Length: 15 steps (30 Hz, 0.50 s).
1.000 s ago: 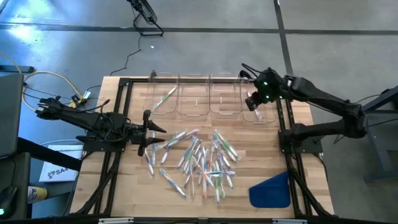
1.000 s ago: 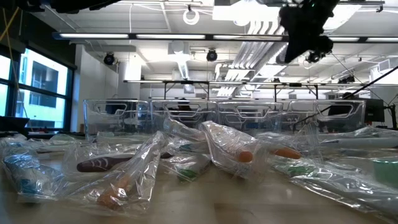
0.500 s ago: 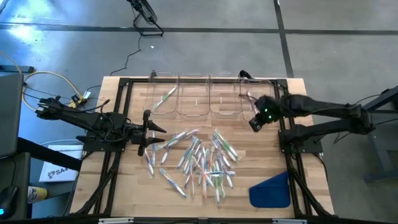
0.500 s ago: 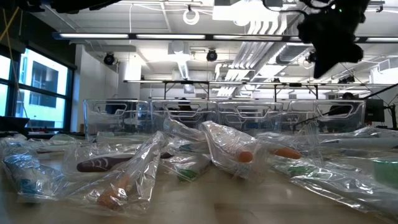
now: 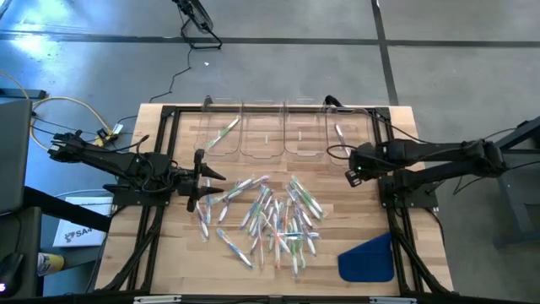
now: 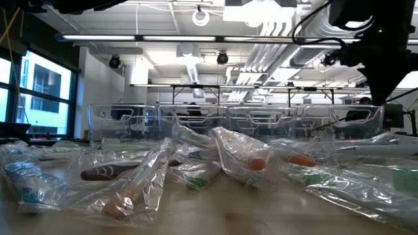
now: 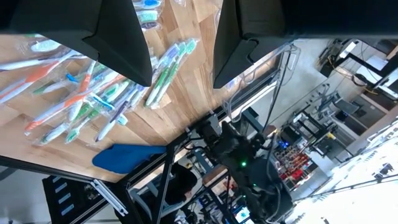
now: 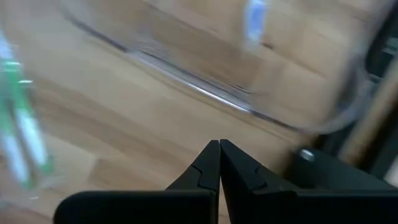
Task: Pick & Place Toothbrushes
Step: Adjust the right transparent bin
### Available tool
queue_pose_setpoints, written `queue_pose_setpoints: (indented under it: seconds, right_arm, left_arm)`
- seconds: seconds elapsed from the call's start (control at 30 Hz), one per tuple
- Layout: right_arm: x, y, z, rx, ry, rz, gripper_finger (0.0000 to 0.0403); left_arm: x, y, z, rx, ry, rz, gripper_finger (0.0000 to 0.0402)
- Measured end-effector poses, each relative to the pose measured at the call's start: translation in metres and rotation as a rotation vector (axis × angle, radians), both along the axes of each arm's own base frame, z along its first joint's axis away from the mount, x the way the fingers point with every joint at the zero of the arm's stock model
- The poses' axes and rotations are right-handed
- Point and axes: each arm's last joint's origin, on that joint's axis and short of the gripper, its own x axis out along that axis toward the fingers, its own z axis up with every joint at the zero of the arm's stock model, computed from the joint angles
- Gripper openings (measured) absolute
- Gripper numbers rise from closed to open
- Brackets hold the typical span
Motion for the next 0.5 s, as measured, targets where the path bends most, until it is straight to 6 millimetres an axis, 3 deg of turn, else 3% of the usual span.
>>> queue_pose_setpoints:
  seconds: [0.3,0.5]
  right_arm:
    - [-0.008,-0.002,-0.001,-0.086,0.084,-0.084,0.0003]
    - [-0.009,-0.001,-0.027,-0.053,0.136,-0.075,0.0003]
  left_arm:
    - [0.000,0.000,0.000,0.000,0.000,-0.001,0.0166]
    - [0.000,0.000,0.000,0.000,0.001,0.000,0.0166]
